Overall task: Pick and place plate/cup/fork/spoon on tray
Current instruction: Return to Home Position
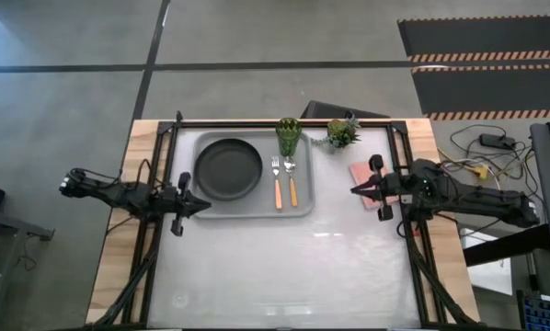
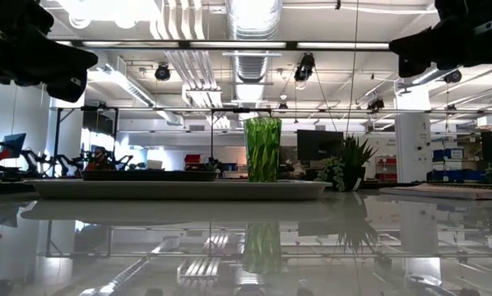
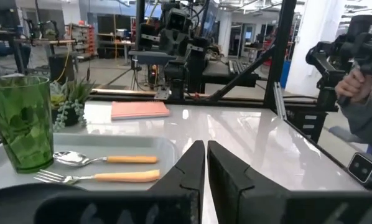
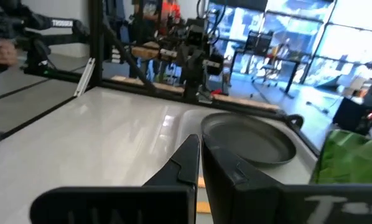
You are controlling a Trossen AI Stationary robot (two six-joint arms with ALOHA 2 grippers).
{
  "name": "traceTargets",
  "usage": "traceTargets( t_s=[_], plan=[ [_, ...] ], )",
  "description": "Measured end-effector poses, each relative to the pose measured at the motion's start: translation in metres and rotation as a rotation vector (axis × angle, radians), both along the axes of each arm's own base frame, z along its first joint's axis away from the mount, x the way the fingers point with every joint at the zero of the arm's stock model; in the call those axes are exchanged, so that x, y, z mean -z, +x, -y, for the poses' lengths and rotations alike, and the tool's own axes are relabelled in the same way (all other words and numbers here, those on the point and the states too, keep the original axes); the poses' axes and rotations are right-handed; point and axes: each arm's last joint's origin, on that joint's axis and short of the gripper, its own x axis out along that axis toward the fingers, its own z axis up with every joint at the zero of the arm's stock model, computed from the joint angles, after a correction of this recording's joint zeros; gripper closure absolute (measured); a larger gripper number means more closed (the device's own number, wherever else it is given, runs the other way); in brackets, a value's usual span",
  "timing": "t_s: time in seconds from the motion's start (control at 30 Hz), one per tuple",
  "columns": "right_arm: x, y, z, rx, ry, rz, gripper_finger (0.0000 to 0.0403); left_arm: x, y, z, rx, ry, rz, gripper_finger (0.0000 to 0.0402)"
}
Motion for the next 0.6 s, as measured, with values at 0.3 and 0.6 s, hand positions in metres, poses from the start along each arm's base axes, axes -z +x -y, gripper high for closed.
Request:
traceTargets(
  t_s=[0.3, 0.6],
  plan=[
    [0.007, -0.014, 0.001, 0.055, -0.026, 0.044, 0.0394, 0.003, 0.003, 0.001, -0.003, 0.011, -0.031, 0.04],
    [0.01, -0.024, -0.002, 0.053, -0.048, 0.06, 0.0394, 0.006, 0.005, 0.001, -0.008, 0.019, -0.059, 0.04]
  ],
)
